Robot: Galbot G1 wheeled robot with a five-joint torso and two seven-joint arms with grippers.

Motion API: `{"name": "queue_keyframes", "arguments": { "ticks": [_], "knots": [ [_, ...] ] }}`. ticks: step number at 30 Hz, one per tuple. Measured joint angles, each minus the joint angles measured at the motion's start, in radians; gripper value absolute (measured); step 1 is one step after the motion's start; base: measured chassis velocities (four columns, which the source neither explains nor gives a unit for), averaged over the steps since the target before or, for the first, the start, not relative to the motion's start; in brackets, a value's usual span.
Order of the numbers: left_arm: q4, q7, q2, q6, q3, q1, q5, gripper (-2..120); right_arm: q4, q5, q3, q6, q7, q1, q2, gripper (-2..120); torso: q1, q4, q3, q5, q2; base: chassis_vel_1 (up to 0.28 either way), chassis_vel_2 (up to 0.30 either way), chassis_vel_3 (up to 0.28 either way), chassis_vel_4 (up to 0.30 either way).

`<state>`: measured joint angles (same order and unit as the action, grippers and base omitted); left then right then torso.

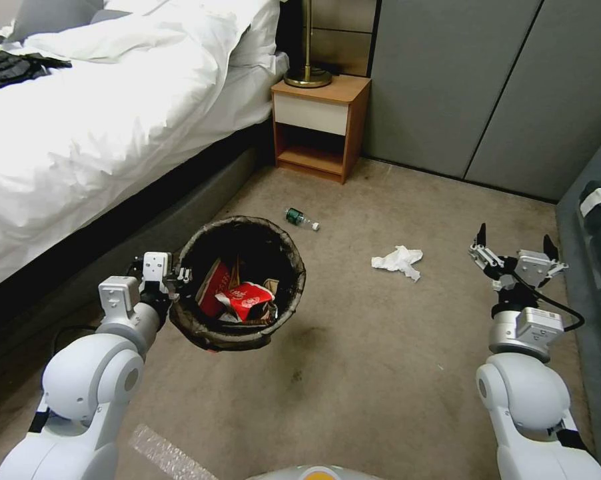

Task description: Pick up the trash bin, then pick up the garbage from the floor and place it into the trash bin.

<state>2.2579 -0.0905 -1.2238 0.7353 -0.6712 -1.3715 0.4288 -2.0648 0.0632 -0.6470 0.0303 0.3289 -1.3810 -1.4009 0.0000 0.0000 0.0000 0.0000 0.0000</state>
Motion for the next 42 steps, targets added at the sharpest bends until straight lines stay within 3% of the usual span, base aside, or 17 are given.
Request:
{"name": "queue_keyframes", "arguments": {
  "ticks": [42],
  "knots": [
    [-0.035,0.041,0.004,0.0,0.006,0.02,-0.066,1,0.025,-0.017,-0.003,-0.034,0.008,-0.018,-0.013,100,0.0,-0.0001,0.0,0.0,0.0,-0.021,-0.02,-0.016,-0.017]
  ]
}}
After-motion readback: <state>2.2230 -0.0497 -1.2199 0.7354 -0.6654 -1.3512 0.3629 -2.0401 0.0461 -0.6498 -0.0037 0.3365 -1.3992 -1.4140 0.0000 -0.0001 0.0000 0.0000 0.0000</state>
